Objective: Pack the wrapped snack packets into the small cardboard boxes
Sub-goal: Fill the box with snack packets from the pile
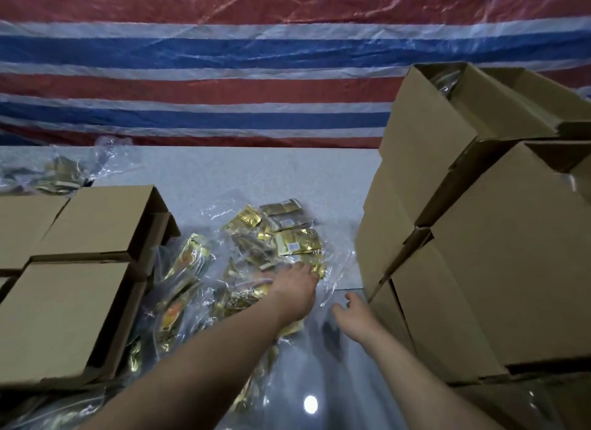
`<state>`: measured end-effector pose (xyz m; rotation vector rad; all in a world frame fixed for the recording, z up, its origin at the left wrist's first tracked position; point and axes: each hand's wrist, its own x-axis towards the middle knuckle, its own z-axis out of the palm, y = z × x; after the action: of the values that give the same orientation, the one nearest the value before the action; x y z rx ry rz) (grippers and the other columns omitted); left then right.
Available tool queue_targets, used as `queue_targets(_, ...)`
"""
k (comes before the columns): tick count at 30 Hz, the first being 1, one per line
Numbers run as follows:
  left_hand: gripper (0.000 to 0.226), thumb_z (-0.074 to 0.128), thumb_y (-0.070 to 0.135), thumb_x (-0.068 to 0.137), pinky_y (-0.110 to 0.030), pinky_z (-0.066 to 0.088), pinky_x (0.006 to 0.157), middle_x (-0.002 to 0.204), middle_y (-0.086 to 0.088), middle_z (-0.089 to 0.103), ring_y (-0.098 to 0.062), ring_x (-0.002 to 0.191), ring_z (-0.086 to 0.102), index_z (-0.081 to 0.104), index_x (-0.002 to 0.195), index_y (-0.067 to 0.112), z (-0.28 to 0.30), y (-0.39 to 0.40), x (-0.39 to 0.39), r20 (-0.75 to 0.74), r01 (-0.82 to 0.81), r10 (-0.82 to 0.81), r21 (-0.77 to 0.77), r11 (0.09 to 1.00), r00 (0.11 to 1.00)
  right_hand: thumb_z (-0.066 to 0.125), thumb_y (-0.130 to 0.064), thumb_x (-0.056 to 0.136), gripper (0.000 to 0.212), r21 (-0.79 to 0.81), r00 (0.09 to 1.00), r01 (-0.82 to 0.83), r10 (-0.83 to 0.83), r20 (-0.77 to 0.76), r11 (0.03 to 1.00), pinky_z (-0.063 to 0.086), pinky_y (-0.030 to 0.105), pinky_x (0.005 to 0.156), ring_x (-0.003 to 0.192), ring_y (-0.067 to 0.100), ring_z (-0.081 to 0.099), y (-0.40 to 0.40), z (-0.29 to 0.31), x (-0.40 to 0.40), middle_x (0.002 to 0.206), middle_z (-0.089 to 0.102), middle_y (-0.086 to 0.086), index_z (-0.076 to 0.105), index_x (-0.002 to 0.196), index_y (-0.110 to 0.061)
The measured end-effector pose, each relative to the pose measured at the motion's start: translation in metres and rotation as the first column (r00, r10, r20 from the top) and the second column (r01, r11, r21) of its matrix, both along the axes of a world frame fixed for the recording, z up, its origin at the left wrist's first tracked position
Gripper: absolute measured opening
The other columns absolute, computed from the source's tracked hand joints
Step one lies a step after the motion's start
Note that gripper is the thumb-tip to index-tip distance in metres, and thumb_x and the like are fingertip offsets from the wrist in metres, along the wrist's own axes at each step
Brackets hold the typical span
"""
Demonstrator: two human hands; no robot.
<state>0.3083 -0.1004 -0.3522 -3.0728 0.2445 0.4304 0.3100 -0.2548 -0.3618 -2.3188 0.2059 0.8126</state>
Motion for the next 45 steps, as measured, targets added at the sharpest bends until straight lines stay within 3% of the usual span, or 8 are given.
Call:
queue_targets(9,0.068,0.058,0.021,0.094,-0.039,0.029,0.111,0.15,-0.012,0.039,-0.029,0.138,0.035,0.024,0.151,0.01,-0.045,-0.01,0.081,-0.087,0.221,-0.206,0.238,0.946,0.975,0.055,-0.03,0.093,0.039,0.021,0.992,0.114,-0.115,0.057,0.993,0.046,0.03,0.092,0.112,0.026,0.059,0.011,-0.022,0.031,0.125,0.063,0.008,0.054,0.13,-0.016)
queue_targets(13,0.086,0.056,0.033,0.096,-0.045,0.006,0.123,0.161,-0.013,0.022,-0.03,0.15,0.015,0.001,0.157,0.007,-0.077,-0.02,0.111,-0.173,0.334,-0.289,0.367,0.868,0.941,0.055,-0.026,0.096,0.031,0.012,0.995,0.048,-0.049,0.087,0.999,0.043,0.025,0.089,0.106,0.018,0.056,-0.004,-0.041,0.032,0.124,0.061,0.005,0.057,0.126,-0.017)
queue_targets(20,0.05,0.041,0.03,0.102,-0.058,-0.001,0.119,0.154,-0.013,0.037,-0.033,0.145,0.026,0.037,0.148,0.01,-0.069,-0.022,0.104,-0.076,0.487,-0.514,0.461,0.742,0.855,0.055,-0.02,0.097,0.034,0.023,0.989,0.098,-0.1,0.108,0.995,0.043,0.028,0.097,0.119,0.023,0.057,-0.013,-0.036,0.018,0.129,0.061,0.008,0.057,0.13,-0.012)
queue_targets(25,0.071,0.065,0.045,0.076,-0.049,0.001,0.123,0.145,-0.014,0.044,-0.029,0.145,0.028,0.046,0.133,0.006,-0.005,-0.002,0.072,0.222,0.223,-0.179,-0.192,0.956,0.958,0.059,-0.008,0.093,0.033,0.291,0.922,0.288,-0.346,0.172,0.913,0.044,0.035,0.1,0.113,0.024,0.059,-0.006,-0.002,0.01,0.124,0.063,0.01,0.055,0.126,-0.013)
queue_targets(30,0.047,0.058,0.041,0.065,-0.036,0.053,0.087,0.098,0.002,0.069,-0.014,0.093,0.065,0.06,0.104,0.015,0.077,0.018,0.037,0.046,-0.134,0.353,-0.873,0.469,0.934,0.076,-0.036,0.083,0.087,0.544,0.947,0.163,-0.286,0.148,0.823,0.03,0.026,0.107,0.14,0.011,0.035,0.004,0.049,0.008,0.151,0.038,-0.006,0.027,0.154,-0.022)
queue_targets(34,0.036,0.053,0.039,0.069,-0.028,0.051,0.071,0.084,0.0,0.066,-0.006,0.073,0.058,0.062,0.093,0.013,0.154,0.03,-0.017,0.023,-0.128,0.506,-0.957,0.261,0.862,0.086,-0.06,0.062,0.112,0.574,0.964,-0.194,0.045,0.263,0.796,0.032,0.01,0.104,0.129,-0.018,0.035,0.022,0.122,-0.02,0.143,0.035,-0.032,0.019,0.149,-0.044)
queue_targets(38,0.034,0.059,0.044,0.072,-0.021,0.046,0.061,0.071,0.007,0.06,-0.003,0.064,0.054,0.058,0.084,0.013,0.198,0.023,-0.056,-0.067,-0.154,0.559,-0.982,0.109,0.827,0.078,-0.036,0.074,0.071,0.576,0.906,-0.404,0.227,0.356,0.711,0.042,0.003,0.086,0.114,-0.016,0.053,0.034,0.16,-0.054,0.119,0.059,-0.039,0.04,0.132,-0.046)
queue_targets(45,0.07,0.057,0.062,0.087,-0.025,0.044,0.097,0.135,0.0,0.055,-0.015,0.123,0.053,0.045,0.138,0.016,0.214,0.027,-0.127,-0.156,-0.307,0.683,-0.946,0.104,0.713,0.056,-0.01,0.097,0.019,0.779,0.987,0.133,-0.152,-0.048,0.613,0.055,0.03,0.056,0.071,0.023,0.073,0.038,0.171,-0.116,0.083,0.076,0.01,0.074,0.096,-0.013)
